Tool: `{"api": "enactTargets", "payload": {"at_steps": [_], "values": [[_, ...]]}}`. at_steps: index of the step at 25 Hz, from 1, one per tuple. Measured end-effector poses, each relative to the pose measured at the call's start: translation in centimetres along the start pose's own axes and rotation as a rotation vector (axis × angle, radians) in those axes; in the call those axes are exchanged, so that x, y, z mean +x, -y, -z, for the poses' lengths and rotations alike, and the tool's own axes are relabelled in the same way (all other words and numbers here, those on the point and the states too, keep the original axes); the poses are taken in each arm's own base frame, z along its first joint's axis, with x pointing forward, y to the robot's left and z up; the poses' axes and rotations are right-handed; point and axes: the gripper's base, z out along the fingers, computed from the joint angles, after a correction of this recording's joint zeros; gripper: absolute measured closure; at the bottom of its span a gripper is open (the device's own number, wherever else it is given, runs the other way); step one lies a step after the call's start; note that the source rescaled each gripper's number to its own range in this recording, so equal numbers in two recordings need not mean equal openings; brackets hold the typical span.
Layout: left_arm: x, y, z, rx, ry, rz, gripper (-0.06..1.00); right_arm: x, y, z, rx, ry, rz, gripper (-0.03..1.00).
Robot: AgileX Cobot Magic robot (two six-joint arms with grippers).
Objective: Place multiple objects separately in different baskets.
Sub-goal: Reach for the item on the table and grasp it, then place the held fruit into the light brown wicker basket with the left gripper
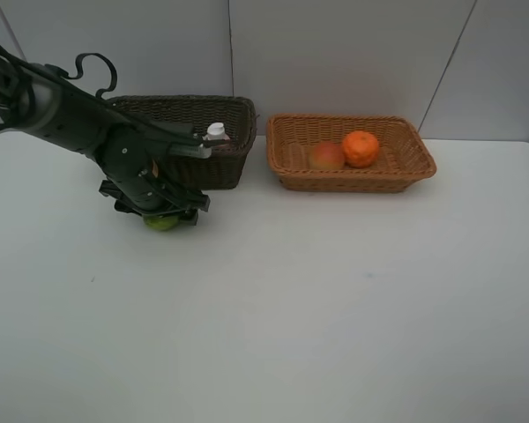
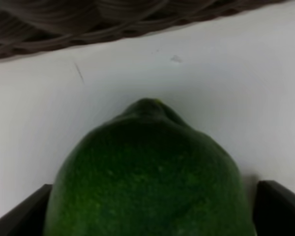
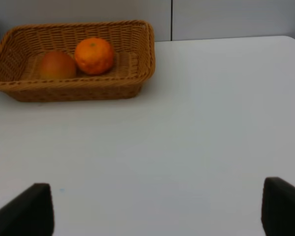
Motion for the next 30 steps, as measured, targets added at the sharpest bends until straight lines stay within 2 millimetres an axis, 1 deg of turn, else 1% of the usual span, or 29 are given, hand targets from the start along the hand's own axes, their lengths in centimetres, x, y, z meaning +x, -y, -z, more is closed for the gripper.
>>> {"api": "enactTargets", "payload": {"at_steps": [1, 3, 4, 24, 27, 30], "values": [[0.0, 0.0, 0.0, -0.001, -0.001, 0.001, 0.01, 0.0, 0.0, 0.0, 0.0, 0.0, 0.0, 0.19], [0.0, -0.1, 0.0, -0.003, -0.005, 0.001, 0.16, 0.0, 0.0, 0.0, 0.0, 0.0, 0.0, 0.19], [0.0, -0.1, 0.0, -0.004, -0.005, 0.0, 0.18, 0.0, 0.0, 0.0, 0.0, 0.0, 0.0, 0.19], [0.0, -0.2, 0.2, -0.009, -0.01, -0.001, 0.18, 0.0, 0.0, 0.0, 0.0, 0.0, 0.0, 0.19], [-0.2, -0.4, 1.4, -0.031, -0.024, 0.002, 0.18, 0.0, 0.0, 0.0, 0.0, 0.0, 0.0, 0.19], [-0.6, 0.3, 3.8, -0.062, -0.047, -0.049, 0.18, 0.0, 0.0, 0.0, 0.0, 0.0, 0.0, 0.19]]}}
